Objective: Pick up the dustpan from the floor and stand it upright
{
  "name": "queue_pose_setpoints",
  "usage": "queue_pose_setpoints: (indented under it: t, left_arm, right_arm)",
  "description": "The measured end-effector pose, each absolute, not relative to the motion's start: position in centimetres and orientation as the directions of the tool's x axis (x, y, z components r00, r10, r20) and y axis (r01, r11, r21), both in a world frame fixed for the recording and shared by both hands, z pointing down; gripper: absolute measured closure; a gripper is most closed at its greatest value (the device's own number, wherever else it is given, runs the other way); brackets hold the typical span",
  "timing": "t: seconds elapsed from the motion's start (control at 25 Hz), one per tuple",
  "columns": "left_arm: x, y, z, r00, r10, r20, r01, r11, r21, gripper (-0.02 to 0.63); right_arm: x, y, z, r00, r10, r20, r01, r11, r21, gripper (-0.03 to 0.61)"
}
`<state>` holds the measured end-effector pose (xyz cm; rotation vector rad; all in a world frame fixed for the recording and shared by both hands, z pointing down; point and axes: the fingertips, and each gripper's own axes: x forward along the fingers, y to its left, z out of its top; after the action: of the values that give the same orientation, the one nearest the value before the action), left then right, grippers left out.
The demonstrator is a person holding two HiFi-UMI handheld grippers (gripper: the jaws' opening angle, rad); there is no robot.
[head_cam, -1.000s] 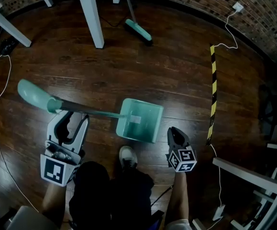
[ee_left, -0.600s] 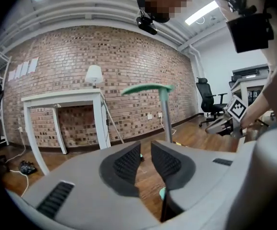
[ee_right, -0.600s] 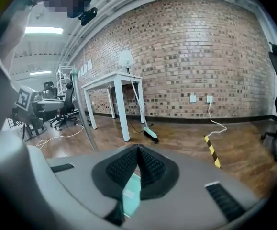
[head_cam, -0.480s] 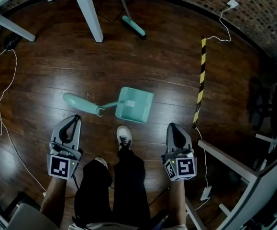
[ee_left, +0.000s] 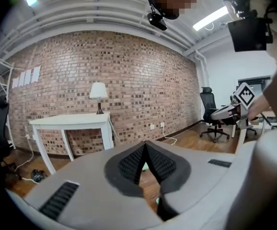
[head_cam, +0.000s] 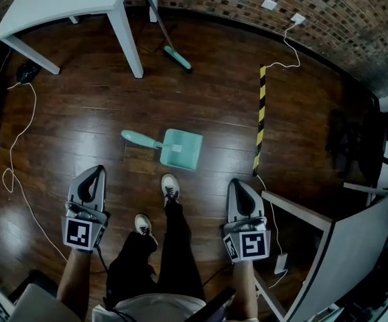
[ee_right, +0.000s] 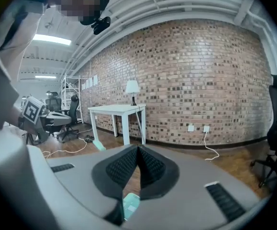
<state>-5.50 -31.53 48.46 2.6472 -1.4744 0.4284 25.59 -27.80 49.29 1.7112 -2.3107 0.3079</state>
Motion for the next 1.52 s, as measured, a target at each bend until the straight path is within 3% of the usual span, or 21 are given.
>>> queue_pose_setpoints:
  t: [0.4,0.68,1.12,1.32,1.52]
  left_arm:
    - [-8.7,-23.9,27.5,0.592,-0.804,0.061,-0.792,-0.594,-0.141,0.621]
    - [-10.8,-17.7,20.3,0.588,-0.808,-0.020,-0.802,-0.580,-0.144,0.621]
    - [-10.3,-14.0,17.5,0.576,-0.816,-0.049,-0.811,-0.564,-0.154,0.621]
    - [-9.6,-13.4,16.9,0.569,-0.821,-0.058,-0.817,-0.555,-0.157,0.622]
    - [-9.2,-12.6,16.3,0.618,-0.785,-0.053,-0.779,-0.602,-0.176,0.621]
  right_arm:
    - [19.9,-18.7,27.4,-0.307,-0.945,0.114,-0.951,0.300,-0.074,0.592]
    - [16.5,-12.1,18.5,-0.294,-0.956,0.007,-0.955,0.294,-0.029,0.592]
    - [15.5,-9.2,17.7,-0.308,-0.951,0.019,-0.951,0.308,-0.033,0.592]
    - [16.5,-8.8,15.8,-0.301,-0.951,-0.069,-0.949,0.306,-0.076,0.589]
    - [16.0,-8.3,15.3,-0.292,-0.953,-0.076,-0.951,0.298,-0.086,0.591]
